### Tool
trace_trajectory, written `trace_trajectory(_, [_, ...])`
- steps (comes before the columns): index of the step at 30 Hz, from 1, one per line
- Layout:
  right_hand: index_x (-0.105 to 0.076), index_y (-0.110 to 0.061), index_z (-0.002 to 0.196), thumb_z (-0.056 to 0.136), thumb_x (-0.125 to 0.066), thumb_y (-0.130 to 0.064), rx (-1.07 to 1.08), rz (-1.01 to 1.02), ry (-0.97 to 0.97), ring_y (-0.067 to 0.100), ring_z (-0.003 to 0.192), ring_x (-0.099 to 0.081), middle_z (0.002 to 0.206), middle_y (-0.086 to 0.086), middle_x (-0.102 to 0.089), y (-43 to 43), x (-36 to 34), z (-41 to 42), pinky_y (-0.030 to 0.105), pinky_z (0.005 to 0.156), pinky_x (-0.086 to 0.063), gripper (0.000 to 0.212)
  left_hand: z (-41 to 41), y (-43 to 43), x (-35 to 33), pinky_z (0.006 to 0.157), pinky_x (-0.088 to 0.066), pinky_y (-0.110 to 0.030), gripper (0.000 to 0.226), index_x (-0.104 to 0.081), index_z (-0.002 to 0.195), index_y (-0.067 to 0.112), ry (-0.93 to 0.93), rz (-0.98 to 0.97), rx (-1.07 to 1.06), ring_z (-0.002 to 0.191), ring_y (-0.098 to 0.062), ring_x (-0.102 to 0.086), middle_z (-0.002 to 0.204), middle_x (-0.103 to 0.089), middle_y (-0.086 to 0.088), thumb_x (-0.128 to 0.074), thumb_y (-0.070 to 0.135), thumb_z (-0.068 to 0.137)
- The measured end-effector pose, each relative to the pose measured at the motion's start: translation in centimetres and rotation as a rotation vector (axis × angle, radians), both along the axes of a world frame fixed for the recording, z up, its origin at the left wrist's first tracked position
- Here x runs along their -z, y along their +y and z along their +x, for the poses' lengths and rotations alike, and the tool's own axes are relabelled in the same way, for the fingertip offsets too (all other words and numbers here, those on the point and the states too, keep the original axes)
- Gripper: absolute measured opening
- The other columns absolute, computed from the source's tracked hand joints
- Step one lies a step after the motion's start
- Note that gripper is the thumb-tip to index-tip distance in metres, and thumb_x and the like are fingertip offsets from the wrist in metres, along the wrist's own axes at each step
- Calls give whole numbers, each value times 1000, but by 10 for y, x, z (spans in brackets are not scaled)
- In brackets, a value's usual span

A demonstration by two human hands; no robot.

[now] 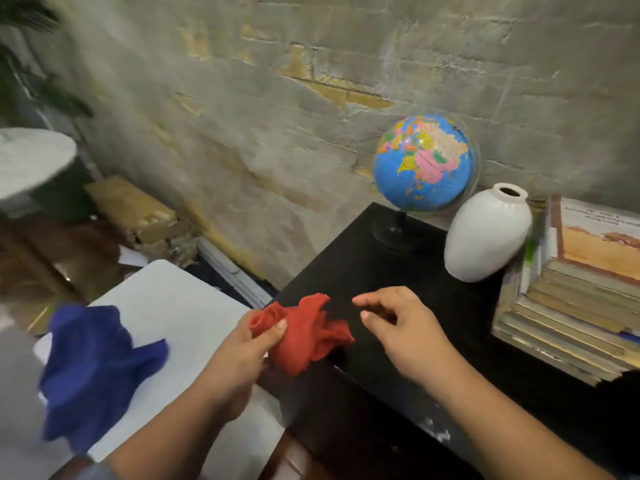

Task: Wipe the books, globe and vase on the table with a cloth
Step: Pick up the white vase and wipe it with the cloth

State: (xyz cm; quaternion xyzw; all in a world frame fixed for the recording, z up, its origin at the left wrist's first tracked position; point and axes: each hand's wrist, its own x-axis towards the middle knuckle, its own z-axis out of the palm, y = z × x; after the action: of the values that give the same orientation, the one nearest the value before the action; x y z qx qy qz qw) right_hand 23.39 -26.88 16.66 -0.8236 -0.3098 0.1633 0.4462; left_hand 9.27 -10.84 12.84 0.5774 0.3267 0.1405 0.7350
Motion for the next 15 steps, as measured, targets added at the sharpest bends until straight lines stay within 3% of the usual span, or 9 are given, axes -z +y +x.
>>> trace_trajectory(3, [-71,-32,98,91,-63,-18,-33,8,6,2,86,-54,105,-14,-53,17,-1,-1,0,71,-37,18,-34,41,19,81,-53,-36,25,-49,113,21,168,184,-151,103,-24,-59,111,-58,-5,-60,14,91])
trace_trajectory(5, [-71,-33,97,91,-62,-18,-42,9,-5,1,84,-53,104,-14,-55,27,0,0,1,70,-37,18,-53,64,39,78,-56,-40,35,-48,123,16,225,109,-210,101,-29,-60,114,-58,-9,-59,6,91])
trace_trajectory(8, [-71,-34,97,93,-61,-21,-40,4,16,0,83,-54,104,-16,-55,39,2,3,4,67,-37,17,-71,87,70,64,-55,-33,30,-58,117,8,326,30,-280,92,-28,-65,106,-66,-12,-55,-4,90])
trace_trajectory(11, [-71,-35,96,94,-60,-22,-23,1,58,3,87,-56,106,-16,-55,49,3,4,11,68,-37,17,-83,106,102,73,-57,-43,29,-60,118,6,425,-20,-399,96,-32,-64,107,-65,-15,-61,7,90])
trace_trajectory(15, [-70,-35,96,94,-60,-22,-11,2,77,1,94,-54,107,-18,-56,57,7,5,12,71,-36,17,-98,122,137,82,-56,-51,29,-61,116,17,609,104,-441,91,-31,-64,101,-65,-10,-62,20,87])
